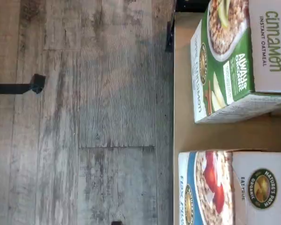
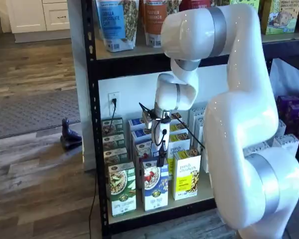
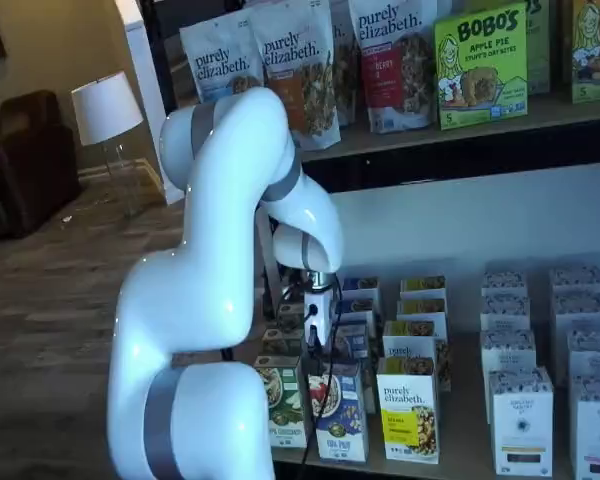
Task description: Pick up the blue and white box that is on the bottom shelf, the second box from the left
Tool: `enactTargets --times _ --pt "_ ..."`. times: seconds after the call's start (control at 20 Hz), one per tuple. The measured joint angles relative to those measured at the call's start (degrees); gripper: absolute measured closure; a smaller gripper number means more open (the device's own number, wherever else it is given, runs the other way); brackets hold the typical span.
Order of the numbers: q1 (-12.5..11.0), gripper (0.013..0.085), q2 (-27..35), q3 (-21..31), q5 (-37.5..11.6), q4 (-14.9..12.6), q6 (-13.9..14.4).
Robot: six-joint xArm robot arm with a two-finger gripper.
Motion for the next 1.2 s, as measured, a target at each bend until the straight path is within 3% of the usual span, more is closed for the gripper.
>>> enactTargets --times 0.15,0.3,1.2 --pt "0.0 0.013 0.9 -1.7 2.0 -2.8 2.5" --pt "0.0 0.013 1.8 -2.9 2.8 -3.8 3.3" --pt "-0.9 0.013 10.6 -12.4 3.3 -5.1 3.6"
